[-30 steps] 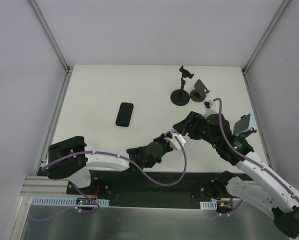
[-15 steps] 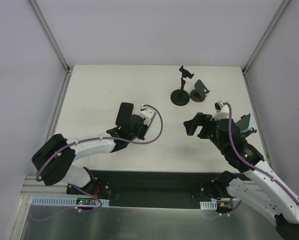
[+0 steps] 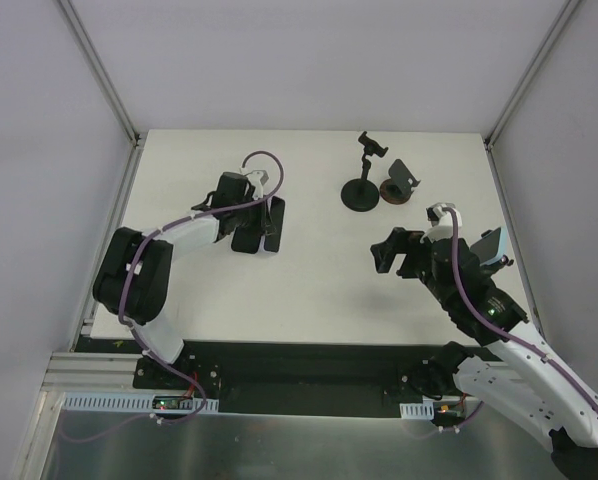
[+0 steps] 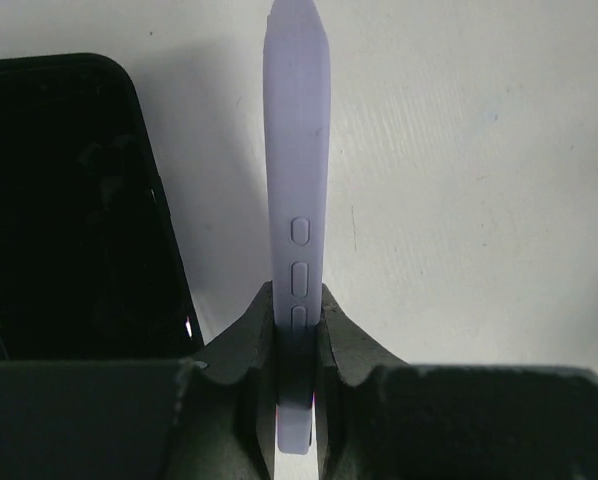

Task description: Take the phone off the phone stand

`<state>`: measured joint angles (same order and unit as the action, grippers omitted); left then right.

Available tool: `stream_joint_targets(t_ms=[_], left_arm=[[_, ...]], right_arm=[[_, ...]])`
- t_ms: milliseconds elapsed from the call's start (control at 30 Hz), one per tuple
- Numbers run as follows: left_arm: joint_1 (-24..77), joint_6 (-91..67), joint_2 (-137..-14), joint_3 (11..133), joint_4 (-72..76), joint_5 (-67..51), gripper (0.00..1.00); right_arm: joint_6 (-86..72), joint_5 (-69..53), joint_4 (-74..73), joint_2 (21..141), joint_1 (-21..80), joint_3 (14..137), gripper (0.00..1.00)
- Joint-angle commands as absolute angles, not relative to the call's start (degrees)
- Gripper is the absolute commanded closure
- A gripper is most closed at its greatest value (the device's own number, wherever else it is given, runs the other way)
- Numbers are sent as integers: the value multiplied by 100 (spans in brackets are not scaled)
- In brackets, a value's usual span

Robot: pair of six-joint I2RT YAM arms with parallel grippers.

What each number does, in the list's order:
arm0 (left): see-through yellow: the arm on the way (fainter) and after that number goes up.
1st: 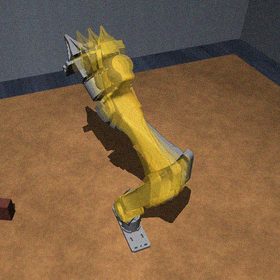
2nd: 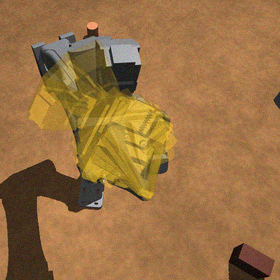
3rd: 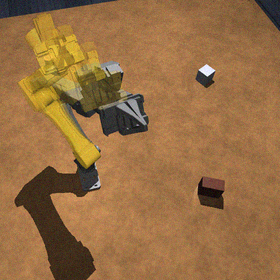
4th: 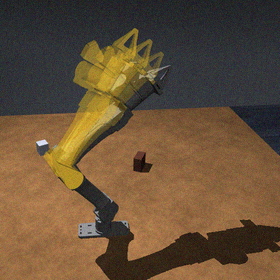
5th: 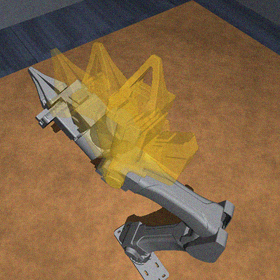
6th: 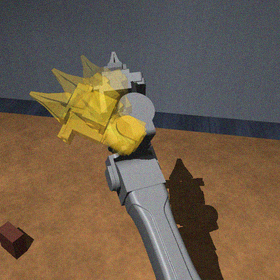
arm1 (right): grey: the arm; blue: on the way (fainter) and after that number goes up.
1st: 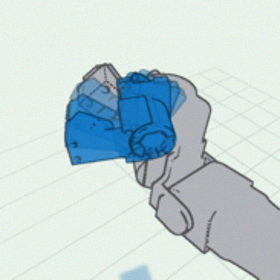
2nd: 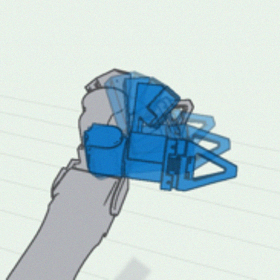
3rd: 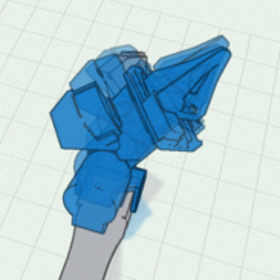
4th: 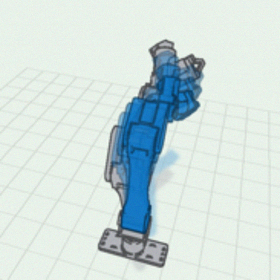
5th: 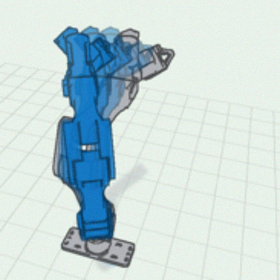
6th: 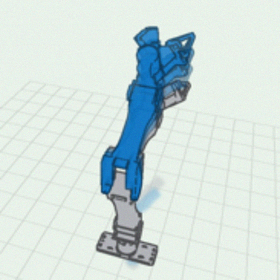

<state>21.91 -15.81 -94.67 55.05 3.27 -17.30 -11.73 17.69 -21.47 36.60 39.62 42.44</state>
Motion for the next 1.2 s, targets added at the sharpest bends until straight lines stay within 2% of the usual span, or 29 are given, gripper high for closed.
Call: stream_joint_targets(t_ms=[0,100,200,333,567,767,833,867,900,1033,1167], left_arm=[[2092,-1898,-9825,6073,317,-2812,100],[2030,-1933,-10072,6266,264,-2804,100],[1960,-1986,-10230,6354,211,-2769,92],[1916,-1969,-10362,6451,88,-2628,76],[1916,-1854,-10424,6609,-167,-2365,62],[1925,-1775,-10433,6627,-316,-2259,56],[1969,-1758,-10441,6636,-343,-2294,63],[1995,-1714,-10441,6636,-360,-2303,69],[2030,-1688,-10450,6636,-369,-2311,79],[2144,-1670,-10450,6583,-387,-2460,100],[2145,-1766,-10363,6408,-395,-2619,100]], right_arm=[[-967,1740,-2100,3630,3946,4254,3],[-923,1705,-2118,3604,3946,4228,3],[-914,1688,-2127,3595,3938,4210,3],[-931,1644,-2136,3595,3946,4184,3],[-958,1556,-2127,3630,3946,4192,3],[-975,1538,-2127,3621,3938,4192,3],[-984,1529,-2136,3647,3929,4192,3],[-984,1494,-2127,3665,3937,4201,3],[-993,1485,-2136,3674,3937,4210,3],[-1002,1450,-2136,3683,3929,4236,3],[-1002,1459,-2127,3647,3929,4245,3]])
